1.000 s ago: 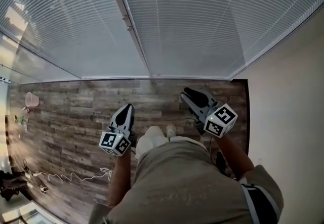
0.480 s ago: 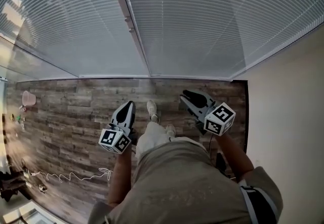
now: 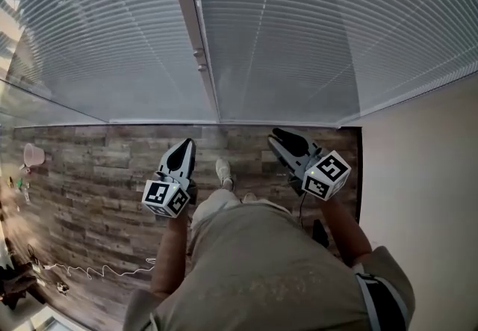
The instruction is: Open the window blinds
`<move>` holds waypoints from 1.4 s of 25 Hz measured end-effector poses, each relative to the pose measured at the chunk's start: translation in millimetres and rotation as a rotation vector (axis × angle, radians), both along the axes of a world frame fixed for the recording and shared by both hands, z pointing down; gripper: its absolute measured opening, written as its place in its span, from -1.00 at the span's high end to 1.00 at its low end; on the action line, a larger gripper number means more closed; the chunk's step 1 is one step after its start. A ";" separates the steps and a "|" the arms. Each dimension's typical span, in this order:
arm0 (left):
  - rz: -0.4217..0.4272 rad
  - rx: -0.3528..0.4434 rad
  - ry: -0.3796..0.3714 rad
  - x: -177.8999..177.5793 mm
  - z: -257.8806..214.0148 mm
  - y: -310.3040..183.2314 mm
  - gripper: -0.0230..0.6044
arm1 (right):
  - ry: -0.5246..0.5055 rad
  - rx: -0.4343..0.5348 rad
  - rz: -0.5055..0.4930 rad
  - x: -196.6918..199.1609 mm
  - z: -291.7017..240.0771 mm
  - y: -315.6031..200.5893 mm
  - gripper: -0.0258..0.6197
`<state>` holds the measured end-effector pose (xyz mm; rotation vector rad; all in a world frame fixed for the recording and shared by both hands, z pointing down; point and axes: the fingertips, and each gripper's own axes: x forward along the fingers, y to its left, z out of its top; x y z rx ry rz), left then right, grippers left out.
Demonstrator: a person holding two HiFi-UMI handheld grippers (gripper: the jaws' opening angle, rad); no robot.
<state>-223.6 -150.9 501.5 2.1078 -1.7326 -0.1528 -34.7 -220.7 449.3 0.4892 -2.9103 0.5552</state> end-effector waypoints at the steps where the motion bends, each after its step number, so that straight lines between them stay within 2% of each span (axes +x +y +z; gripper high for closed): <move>1: -0.007 -0.002 -0.002 -9.7 1.8 -11.0 0.88 | -0.001 0.015 0.000 -9.1 -1.9 -8.4 0.67; 4: -0.014 -0.004 0.002 -31.6 4.3 -40.7 0.88 | -0.002 0.042 0.014 -34.0 -4.2 -33.4 0.67; 9: 0.012 -0.021 0.035 -53.9 19.8 -81.3 0.88 | -0.032 0.034 0.021 -76.9 0.4 -60.8 0.67; 14: 0.049 -0.037 0.007 -71.1 27.1 -118.7 0.88 | -0.011 0.071 0.019 -103.9 -0.9 -79.9 0.67; 19: 0.067 -0.057 -0.020 -68.7 30.4 -145.0 0.88 | -0.001 0.088 0.033 -103.3 -0.3 -88.2 0.67; 24: 0.037 -0.063 -0.068 -72.6 23.4 -178.3 0.87 | -0.041 0.104 -0.003 -109.6 -17.6 -96.2 0.67; 29: 0.033 -0.076 -0.136 -61.7 5.8 -198.7 0.67 | -0.017 0.152 -0.061 -106.7 -34.4 -100.1 0.67; 35: -0.026 -0.134 -0.213 -65.0 57.8 -210.8 0.63 | -0.045 0.161 -0.143 -106.6 -5.7 -119.7 0.67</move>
